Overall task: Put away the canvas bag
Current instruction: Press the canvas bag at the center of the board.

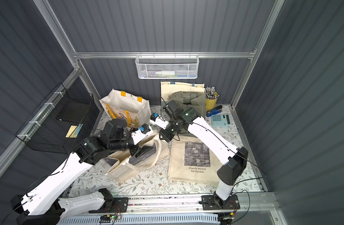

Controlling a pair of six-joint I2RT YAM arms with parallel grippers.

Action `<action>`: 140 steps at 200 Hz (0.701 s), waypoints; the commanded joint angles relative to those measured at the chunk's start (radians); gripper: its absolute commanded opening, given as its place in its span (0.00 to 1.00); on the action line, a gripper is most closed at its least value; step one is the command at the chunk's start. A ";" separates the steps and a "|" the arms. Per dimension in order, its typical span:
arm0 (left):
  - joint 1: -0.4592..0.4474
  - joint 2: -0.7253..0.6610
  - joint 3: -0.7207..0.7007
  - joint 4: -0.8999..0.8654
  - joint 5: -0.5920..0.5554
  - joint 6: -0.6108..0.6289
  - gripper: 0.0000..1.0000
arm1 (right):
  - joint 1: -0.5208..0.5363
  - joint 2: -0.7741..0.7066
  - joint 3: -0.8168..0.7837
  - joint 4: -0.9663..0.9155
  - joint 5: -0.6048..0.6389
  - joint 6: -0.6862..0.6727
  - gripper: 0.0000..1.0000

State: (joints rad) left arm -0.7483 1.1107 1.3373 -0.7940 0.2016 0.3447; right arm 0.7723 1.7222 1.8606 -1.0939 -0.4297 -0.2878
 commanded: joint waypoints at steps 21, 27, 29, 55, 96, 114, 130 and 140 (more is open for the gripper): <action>-0.017 -0.005 -0.032 0.039 -0.118 0.084 0.78 | 0.006 -0.024 0.042 0.005 -0.074 0.022 0.00; -0.016 -0.012 -0.041 0.057 -0.122 0.093 0.78 | 0.005 -0.025 0.040 0.005 -0.075 0.024 0.00; -0.017 -0.015 -0.045 0.063 -0.123 0.094 0.78 | 0.005 -0.023 0.040 0.005 -0.075 0.024 0.00; -0.020 -0.035 -0.105 0.120 -0.131 0.128 0.99 | 0.005 -0.019 0.035 0.001 -0.091 0.016 0.00; -0.025 -0.077 -0.138 0.196 -0.148 0.157 1.00 | 0.007 -0.025 0.032 0.004 -0.102 0.013 0.00; -0.024 -0.085 -0.141 0.205 -0.148 0.157 0.99 | 0.009 -0.027 0.029 0.002 -0.102 0.012 0.00; -0.025 -0.089 -0.139 0.208 -0.147 0.154 0.98 | 0.008 -0.027 0.025 0.003 -0.101 0.013 0.00; -0.025 -0.091 -0.139 0.210 -0.150 0.155 0.99 | 0.008 -0.026 0.023 0.002 -0.101 0.012 0.00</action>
State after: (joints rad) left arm -0.7673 1.0397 1.2030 -0.6159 0.0654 0.4828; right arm 0.7734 1.7222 1.8637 -1.1034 -0.4599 -0.2829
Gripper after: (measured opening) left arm 0.986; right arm 0.078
